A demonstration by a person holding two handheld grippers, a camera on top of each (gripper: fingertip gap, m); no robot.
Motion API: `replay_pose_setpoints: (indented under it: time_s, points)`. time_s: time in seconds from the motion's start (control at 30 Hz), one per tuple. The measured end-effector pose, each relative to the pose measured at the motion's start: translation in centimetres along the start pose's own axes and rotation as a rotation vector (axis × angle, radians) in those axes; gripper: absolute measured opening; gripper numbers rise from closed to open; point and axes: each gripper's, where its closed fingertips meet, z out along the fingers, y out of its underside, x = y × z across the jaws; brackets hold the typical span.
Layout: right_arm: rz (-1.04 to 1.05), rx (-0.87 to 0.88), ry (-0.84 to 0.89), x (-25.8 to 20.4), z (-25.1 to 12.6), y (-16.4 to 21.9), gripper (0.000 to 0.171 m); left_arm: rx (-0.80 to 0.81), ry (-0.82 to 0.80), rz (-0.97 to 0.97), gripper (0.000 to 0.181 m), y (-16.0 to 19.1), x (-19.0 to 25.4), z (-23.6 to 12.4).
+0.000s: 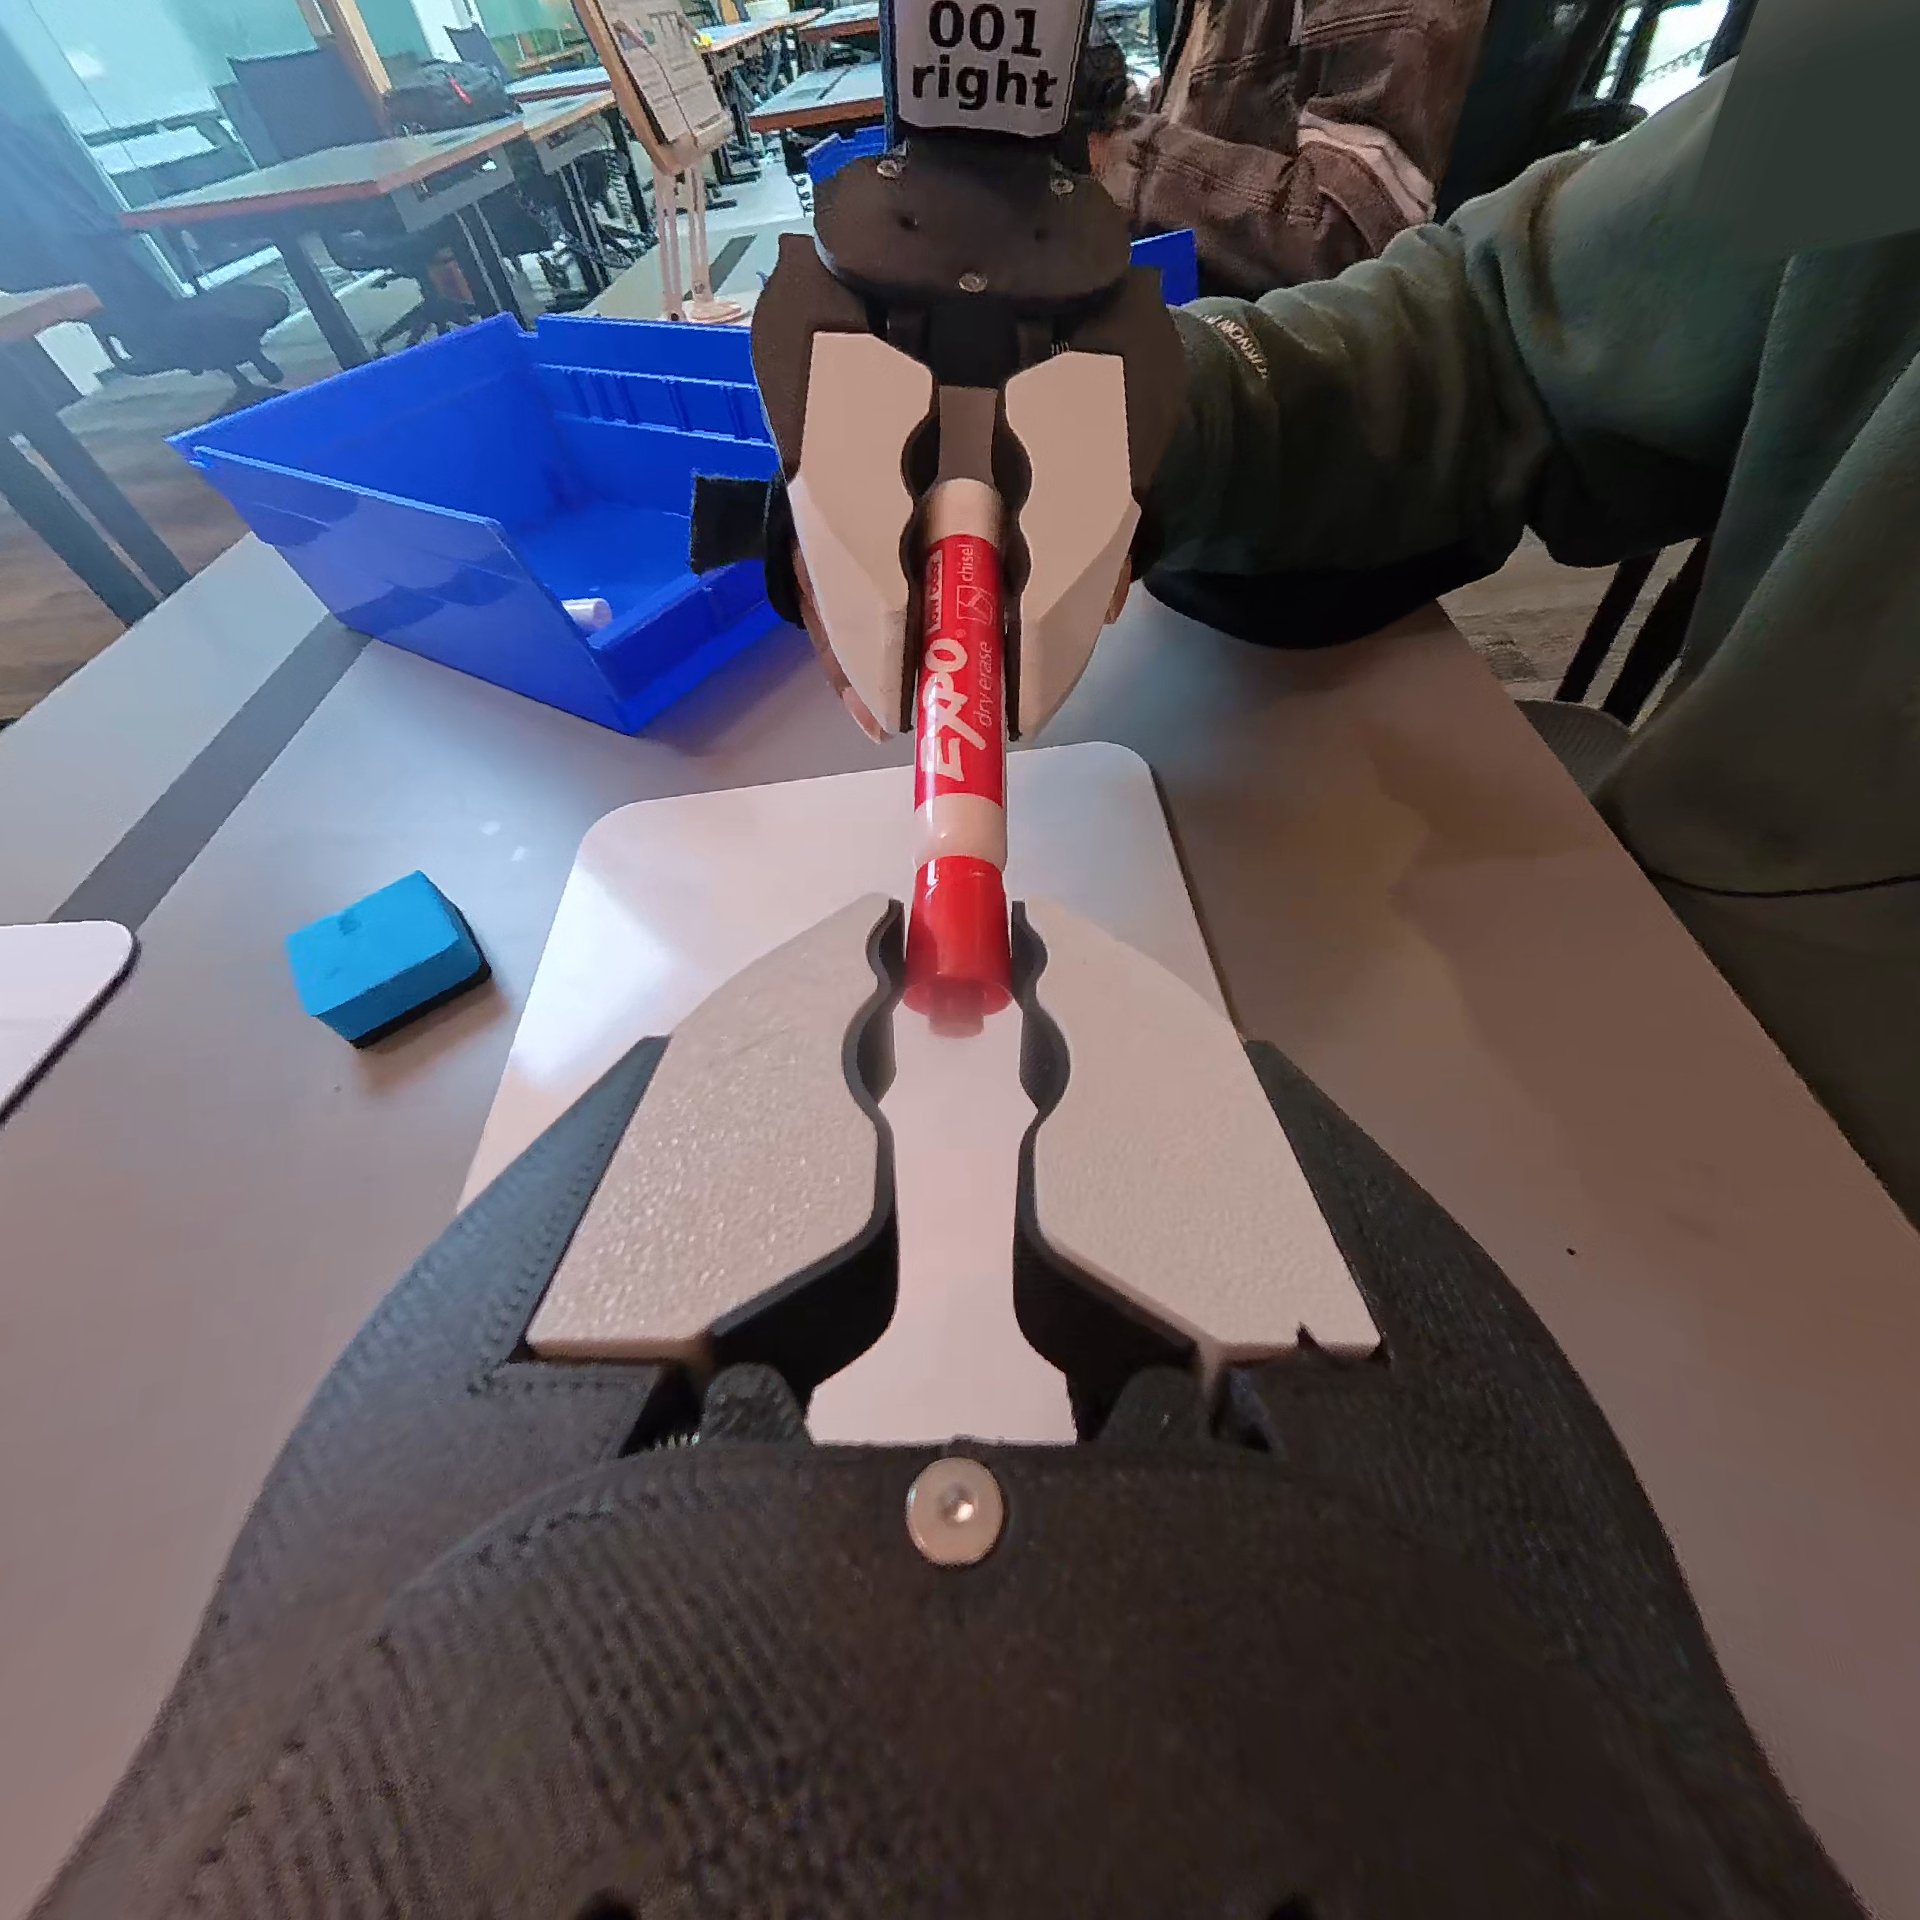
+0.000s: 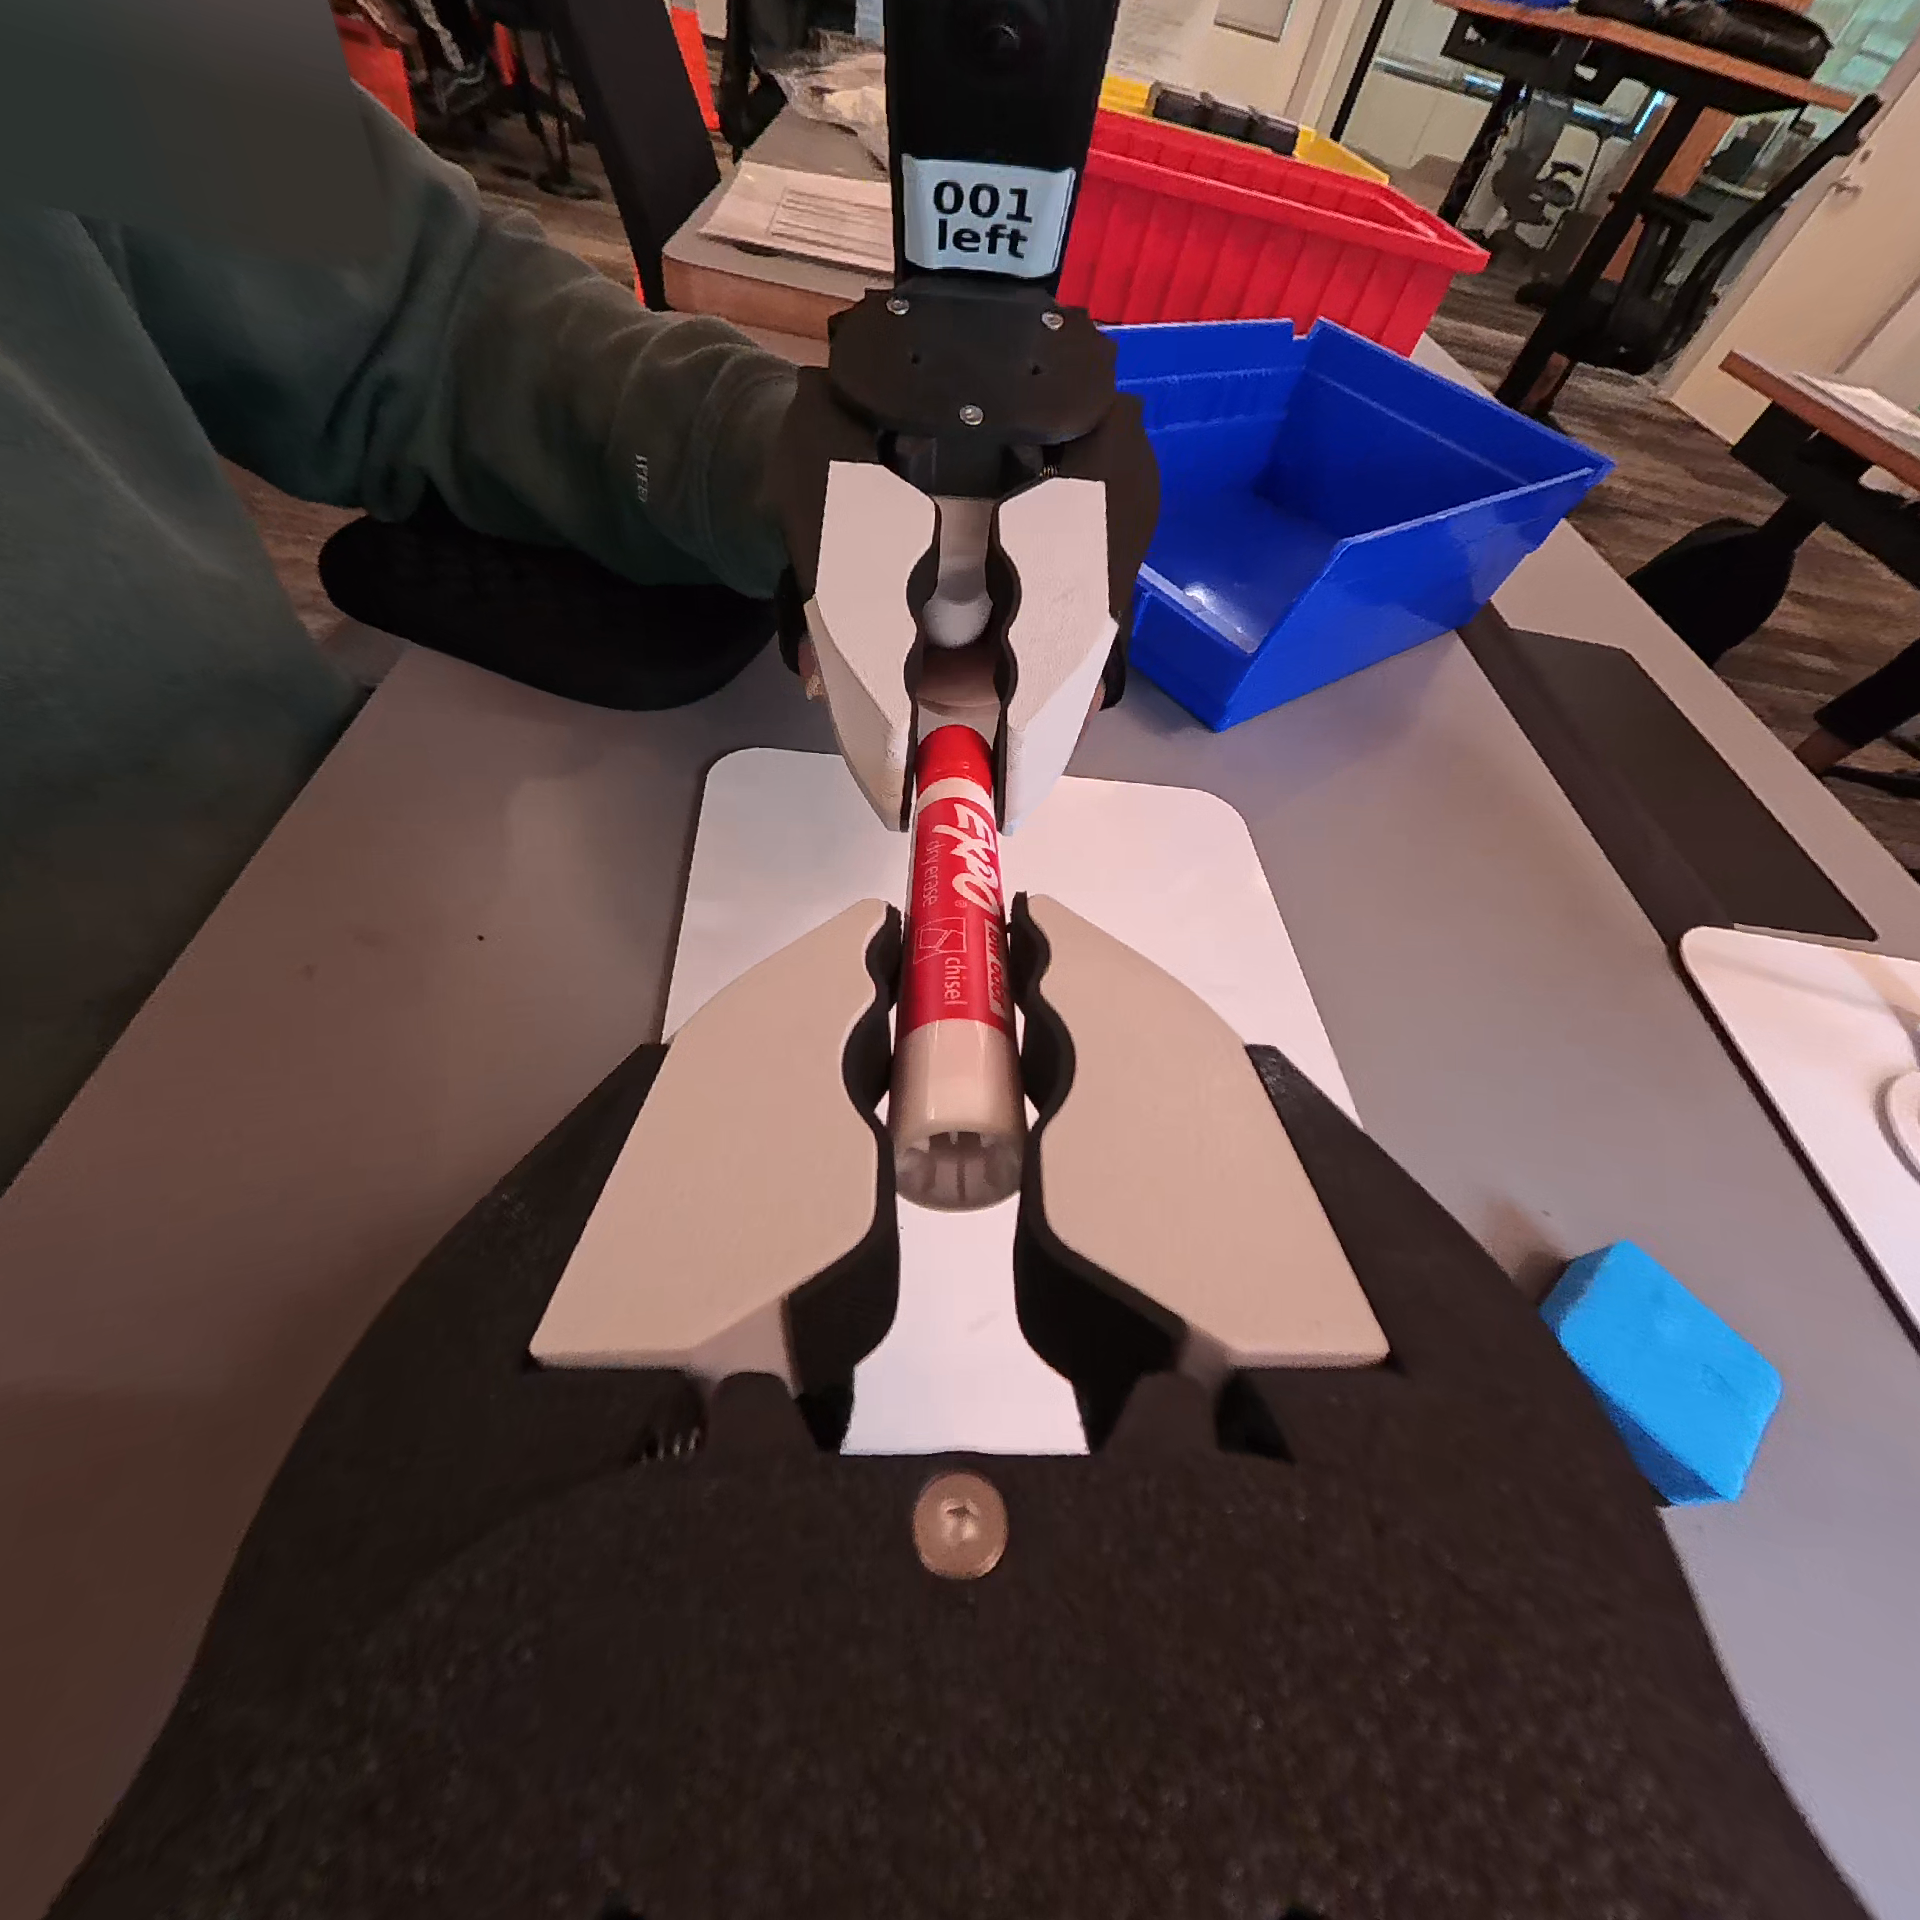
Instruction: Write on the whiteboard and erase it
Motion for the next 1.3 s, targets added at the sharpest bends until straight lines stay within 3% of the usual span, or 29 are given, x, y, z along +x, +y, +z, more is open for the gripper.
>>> replay_pose_setpoints:
  time_s: [0.6,1.3]
  points:
    - [0.044,0.014,-0.042,-0.5,0.5,0.1,0.02,-0.082,-0.015,0.07,0.018,0.1,0.6,0.2]
    - [-0.019,0.042,-0.047,0.2,-0.9,-2.1,0.02,0.136,0.105,-0.264,0.018,-3.0,0.2,-0.7]
